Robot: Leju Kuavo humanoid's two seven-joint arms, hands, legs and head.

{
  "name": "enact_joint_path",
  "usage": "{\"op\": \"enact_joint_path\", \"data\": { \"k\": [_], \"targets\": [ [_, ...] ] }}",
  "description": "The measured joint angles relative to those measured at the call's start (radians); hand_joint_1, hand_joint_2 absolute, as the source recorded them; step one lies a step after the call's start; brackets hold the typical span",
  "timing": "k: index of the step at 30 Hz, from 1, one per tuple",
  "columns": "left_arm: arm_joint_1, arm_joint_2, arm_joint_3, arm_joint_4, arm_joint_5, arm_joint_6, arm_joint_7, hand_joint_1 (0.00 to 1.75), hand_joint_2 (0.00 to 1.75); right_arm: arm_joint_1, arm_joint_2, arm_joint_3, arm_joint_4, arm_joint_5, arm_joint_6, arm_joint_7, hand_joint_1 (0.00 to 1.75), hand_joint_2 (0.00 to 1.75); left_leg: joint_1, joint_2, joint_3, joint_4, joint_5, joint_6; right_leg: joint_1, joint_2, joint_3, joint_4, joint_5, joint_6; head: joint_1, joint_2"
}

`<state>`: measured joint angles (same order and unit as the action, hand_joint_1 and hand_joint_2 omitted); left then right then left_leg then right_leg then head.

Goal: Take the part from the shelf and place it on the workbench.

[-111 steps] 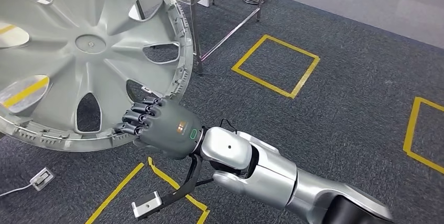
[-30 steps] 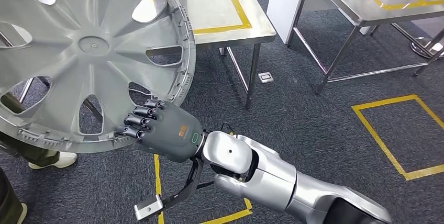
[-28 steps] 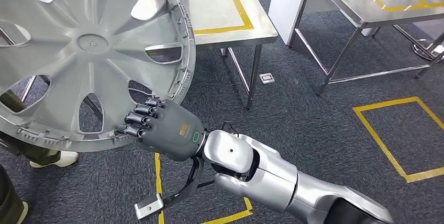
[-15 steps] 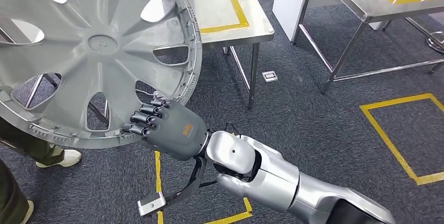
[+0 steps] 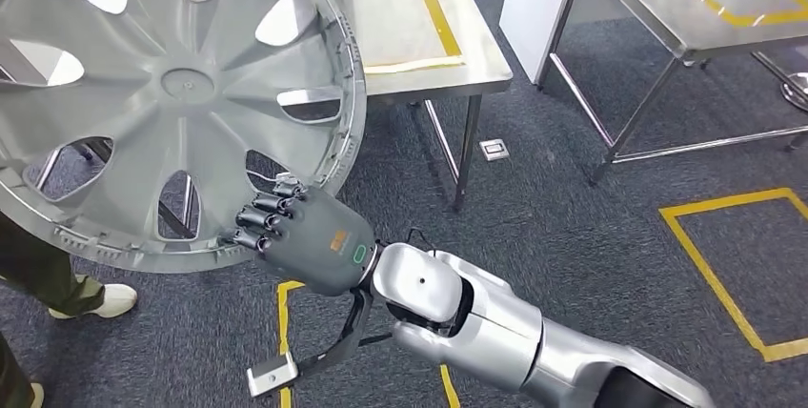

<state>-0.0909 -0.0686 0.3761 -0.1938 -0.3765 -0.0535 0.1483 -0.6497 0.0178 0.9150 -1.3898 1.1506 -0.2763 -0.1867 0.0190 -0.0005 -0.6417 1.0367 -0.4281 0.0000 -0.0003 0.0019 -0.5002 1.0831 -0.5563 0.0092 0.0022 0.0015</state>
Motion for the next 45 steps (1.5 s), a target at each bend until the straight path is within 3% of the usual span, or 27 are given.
{"op": "enact_joint_path", "data": {
  "k": [2,4,6,7,10,11,12,15,17,19,21,22,23,25,26,27,28,30,32,33,35,36,37,38,40,42,45],
  "targets": [
    [0.001,0.000,0.000,0.000,0.000,0.000,0.003,0.00,1.75,0.001,0.000,0.000,-0.001,0.000,0.001,0.000,1.75,1.75,0.003,-0.003,0.020,-0.006,-0.015,0.009,-0.002,0.000,-0.077,0.113,-0.009,0.006,0.003,0.000],
    [0.001,0.000,0.000,0.000,0.000,0.000,0.002,0.00,1.75,0.004,-0.001,0.000,-0.001,0.000,0.002,-0.001,1.75,1.75,0.003,-0.006,0.041,-0.007,-0.034,0.011,-0.004,0.000,-0.168,0.209,-0.058,0.009,0.004,0.000],
    [0.004,0.000,0.000,0.000,0.000,-0.001,0.003,0.00,1.75,0.007,-0.001,0.000,-0.001,0.000,0.002,-0.001,1.75,1.75,0.003,-0.011,0.071,-0.007,-0.057,0.008,-0.004,0.000,-0.215,0.210,-0.079,0.010,0.005,0.000],
    [0.005,0.000,0.000,0.000,0.000,-0.001,0.003,0.00,1.75,0.007,-0.001,0.000,-0.001,0.000,0.002,-0.001,1.75,1.75,0.003,-0.013,0.088,-0.007,-0.070,0.007,-0.004,0.000,-0.218,0.168,-0.052,0.007,0.006,0.000],
    [0.003,-0.002,0.000,0.001,0.000,-0.001,0.000,0.00,1.75,0.009,-0.002,-0.001,-0.001,0.000,0.006,-0.002,1.75,1.75,0.000,-0.018,0.130,-0.005,-0.109,-0.004,0.004,0.002,-0.197,-0.006,0.114,-0.009,0.005,0.000],
    [0.002,-0.002,0.001,0.001,0.000,-0.001,-0.002,0.00,1.75,0.011,-0.002,-0.001,-0.002,0.001,0.008,-0.002,1.75,1.75,-0.001,-0.019,0.138,-0.008,-0.121,-0.010,0.007,0.003,-0.191,-0.035,0.146,-0.015,0.004,0.000],
    [0.001,-0.003,0.001,0.001,0.000,-0.001,-0.003,0.00,1.75,0.012,-0.002,-0.002,-0.003,0.001,0.009,-0.002,1.75,1.75,-0.002,-0.021,0.149,-0.005,-0.125,-0.017,0.010,0.005,-0.185,-0.048,0.154,-0.020,0.003,0.000],
    [0.000,-0.003,0.001,-0.001,0.000,-0.002,0.004,0.00,1.75,0.010,0.002,-0.003,-0.008,0.001,0.010,0.000,1.75,1.75,-0.001,-0.019,0.149,0.045,-0.112,-0.036,0.006,0.007,-0.142,-0.059,0.139,-0.042,0.000,0.000],
    [-0.002,-0.003,0.001,-0.001,0.000,-0.002,0.002,0.00,1.75,0.010,0.004,-0.004,-0.009,0.000,0.010,0.001,1.75,1.75,0.000,-0.013,0.089,0.144,-0.119,-0.043,0.004,0.006,-0.112,-0.063,0.122,-0.055,-0.003,0.000],
    [-0.001,-0.003,0.001,-0.001,0.001,-0.002,-0.006,0.00,1.75,0.012,0.005,-0.004,-0.009,0.001,0.010,0.000,1.75,1.75,0.000,-0.010,0.003,0.241,-0.171,-0.048,0.004,0.008,-0.089,-0.063,0.099,-0.059,-0.005,0.000],
    [0.002,-0.002,0.001,0.000,0.001,-0.002,-0.009,0.00,1.75,0.016,0.005,-0.004,-0.009,0.001,0.010,-0.001,1.75,1.75,0.000,-0.009,-0.053,0.256,-0.218,-0.051,0.003,0.012,-0.060,-0.063,0.073,-0.058,-0.005,0.000],
    [0.003,-0.001,0.001,0.000,0.001,-0.002,-0.009,0.00,1.75,0.017,0.005,-0.004,-0.009,0.001,0.010,-0.002,1.75,1.75,0.000,-0.007,-0.063,0.226,-0.211,-0.051,0.002,0.013,-0.041,-0.063,0.058,-0.056,-0.006,0.000],
    [0.004,0.000,0.001,0.000,0.001,-0.002,-0.008,0.00,1.75,0.018,0.005,-0.004,-0.009,0.001,0.010,-0.001,1.75,1.75,0.000,-0.005,-0.063,0.175,-0.173,-0.050,0.002,0.013,-0.022,-0.063,0.042,-0.054,-0.006,0.000],
    [0.007,0.001,0.001,0.002,0.001,-0.002,-0.012,0.00,1.75,0.018,0.004,-0.004,-0.008,0.001,0.010,-0.001,1.75,1.75,-0.001,0.003,-0.058,0.062,-0.041,-0.042,0.004,0.014,0.007,-0.060,0.011,-0.044,-0.008,0.000],
    [0.008,0.001,0.001,0.003,0.001,-0.002,-0.018,0.00,1.75,0.018,0.004,-0.005,-0.008,0.001,0.011,-0.001,1.75,1.75,-0.002,0.006,-0.055,0.029,0.010,-0.034,0.006,0.014,0.015,-0.060,-0.004,-0.038,-0.008,0.000],
    [0.009,0.001,0.001,0.003,0.001,-0.002,-0.023,0.00,1.75,0.017,0.004,-0.006,-0.007,0.001,0.011,-0.001,1.75,1.75,-0.003,0.009,-0.053,0.012,0.038,-0.025,0.008,0.015,0.023,-0.056,-0.013,-0.031,-0.008,0.000],
    [0.007,0.001,0.001,0.003,0.001,-0.002,-0.029,0.00,1.75,0.016,0.004,-0.007,-0.008,0.001,0.011,-0.002,1.75,1.75,-0.004,0.010,-0.048,0.011,0.035,-0.015,0.010,0.016,0.027,-0.050,-0.015,-0.024,-0.008,0.000],
    [0.004,-0.001,0.001,0.003,0.001,-0.001,-0.030,0.00,1.75,0.013,0.004,-0.011,-0.008,0.001,0.011,-0.002,1.75,1.75,-0.001,0.007,-0.030,0.005,0.026,0.000,0.009,0.012,0.005,0.002,0.006,-0.012,-0.006,0.000],
    [0.002,-0.002,0.001,0.002,0.001,-0.001,-0.031,0.00,1.75,0.013,0.004,-0.013,-0.008,0.000,0.012,-0.002,1.75,1.75,0.001,0.003,-0.009,0.001,0.010,0.010,0.005,0.008,-0.069,0.110,0.022,-0.001,-0.004,0.000],
    [0.002,-0.002,0.001,0.002,0.001,-0.001,-0.032,0.00,1.75,0.014,0.003,-0.014,-0.008,0.000,0.012,-0.002,1.75,1.75,0.001,0.002,0.003,0.000,-0.002,0.013,0.004,0.006,-0.114,0.165,0.006,0.003,-0.003,0.000],
    [0.002,-0.001,0.002,0.002,0.000,0.000,-0.032,0.00,1.75,0.018,0.001,-0.015,-0.008,0.000,0.012,-0.002,1.75,1.75,0.000,-0.002,0.028,-0.001,-0.026,0.014,0.002,0.005,-0.188,0.221,-0.064,0.008,-0.002,0.000],
    [0.003,-0.001,0.002,0.002,0.000,0.000,-0.031,0.00,1.75,0.019,0.000,-0.016,-0.008,0.000,0.012,-0.002,1.75,1.75,-0.001,-0.004,0.044,-0.001,-0.040,0.013,0.003,0.005,-0.209,0.215,-0.090,0.007,-0.002,0.000],
    [0.003,-0.001,0.002,0.002,0.000,0.000,-0.031,0.00,1.75,0.020,-0.001,-0.017,-0.008,0.000,0.012,-0.002,1.75,1.75,-0.002,-0.006,0.063,-0.001,-0.054,0.013,0.004,0.005,-0.218,0.184,-0.090,0.003,-0.002,0.000],
    [0.003,-0.001,0.002,0.002,0.000,0.000,-0.030,0.00,1.75,0.020,-0.001,-0.017,-0.008,0.000,0.012,-0.002,1.75,1.75,-0.004,-0.007,0.082,-0.001,-0.069,0.012,0.006,0.005,-0.216,0.134,-0.061,-0.003,-0.002,0.000],
    [0.003,-0.004,0.002,0.003,-0.001,0.000,-0.031,0.00,1.75,0.021,-0.003,-0.018,-0.007,0.000,0.012,-0.002,1.75,1.75,-0.007,-0.009,0.111,-0.001,-0.097,0.009,0.015,0.005,-0.202,0.014,0.071,-0.021,-0.004,0.000],
    [0.001,-0.007,0.002,0.003,-0.002,0.000,-0.033,0.00,1.75,0.022,-0.004,-0.019,-0.007,0.001,0.012,-0.002,1.75,1.75,-0.006,-0.012,0.128,-0.005,-0.113,-0.001,0.024,0.006,-0.190,-0.050,0.158,-0.035,-0.006,0.000],
    [-0.002,-0.006,0.002,0.001,-0.002,0.000,-0.024,0.00,1.75,0.019,-0.003,-0.021,-0.007,0.001,0.012,-0.002,1.75,1.75,-0.005,-0.013,0.147,0.005,-0.108,-0.022,0.024,0.009,-0.152,-0.075,0.155,-0.052,-0.006,0.000]
  ]
}}
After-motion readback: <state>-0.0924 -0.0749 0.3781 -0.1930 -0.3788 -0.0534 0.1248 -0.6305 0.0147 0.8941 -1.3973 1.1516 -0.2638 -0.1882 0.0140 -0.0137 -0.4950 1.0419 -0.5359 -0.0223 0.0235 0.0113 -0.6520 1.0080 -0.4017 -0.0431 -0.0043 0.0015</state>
